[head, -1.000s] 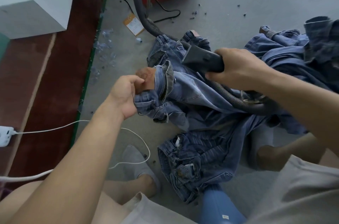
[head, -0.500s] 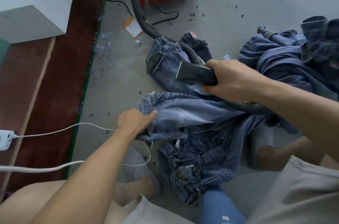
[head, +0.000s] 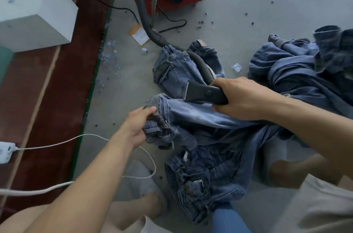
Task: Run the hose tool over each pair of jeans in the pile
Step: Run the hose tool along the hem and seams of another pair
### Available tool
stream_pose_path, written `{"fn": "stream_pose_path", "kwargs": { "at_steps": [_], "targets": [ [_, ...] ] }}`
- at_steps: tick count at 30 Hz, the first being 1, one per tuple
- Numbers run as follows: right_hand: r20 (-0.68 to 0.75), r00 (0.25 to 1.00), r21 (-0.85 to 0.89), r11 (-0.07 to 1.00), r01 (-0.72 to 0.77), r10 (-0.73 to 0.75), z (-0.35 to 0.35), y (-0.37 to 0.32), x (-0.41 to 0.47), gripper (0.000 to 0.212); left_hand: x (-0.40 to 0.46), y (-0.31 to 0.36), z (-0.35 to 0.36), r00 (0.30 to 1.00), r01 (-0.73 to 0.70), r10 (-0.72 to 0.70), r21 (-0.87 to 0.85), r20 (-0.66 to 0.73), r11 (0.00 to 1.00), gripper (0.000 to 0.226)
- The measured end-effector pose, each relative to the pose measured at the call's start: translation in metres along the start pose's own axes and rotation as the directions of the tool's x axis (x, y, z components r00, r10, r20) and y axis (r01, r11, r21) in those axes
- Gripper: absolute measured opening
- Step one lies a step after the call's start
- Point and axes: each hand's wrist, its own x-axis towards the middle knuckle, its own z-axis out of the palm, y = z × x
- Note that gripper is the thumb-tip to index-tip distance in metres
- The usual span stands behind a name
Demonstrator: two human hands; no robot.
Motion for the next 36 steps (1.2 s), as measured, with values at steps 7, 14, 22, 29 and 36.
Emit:
{"fn": "stream_pose_path", "kwargs": {
  "at_steps": [7,14,22,29,36],
  "targets": [
    [0.037,0.994,0.034,0.994,0.101,-0.102,-0.025,0.009,-0.018,0.037,-0.040,0.008,0.027,0.923,-0.015,0.145,-0.342,0.357,0.939,0.026],
    [-0.030,0.997,0.010,0.998,0.070,-0.070,-0.026,0.018,-0.024,0.031,-0.027,0.007,0.029,0.924,-0.290,0.337,0.904,0.179,0.315,0.017],
    [0.030,0.996,0.040,0.996,0.079,-0.080,-0.020,0.013,-0.021,0.032,-0.014,-0.008,0.006,0.748,-0.347,0.653,0.907,0.115,0.238,0.011],
    [0.059,0.994,0.037,0.995,0.092,-0.094,-0.017,0.012,-0.022,0.035,-0.022,0.006,0.030,0.989,-0.104,0.128,-0.267,0.074,0.958,0.013],
    [0.071,0.993,0.027,0.996,0.088,-0.090,-0.019,0.016,-0.022,0.037,-0.035,0.015,0.048,0.937,0.008,0.164,-0.488,0.308,0.873,0.024]
  ]
}}
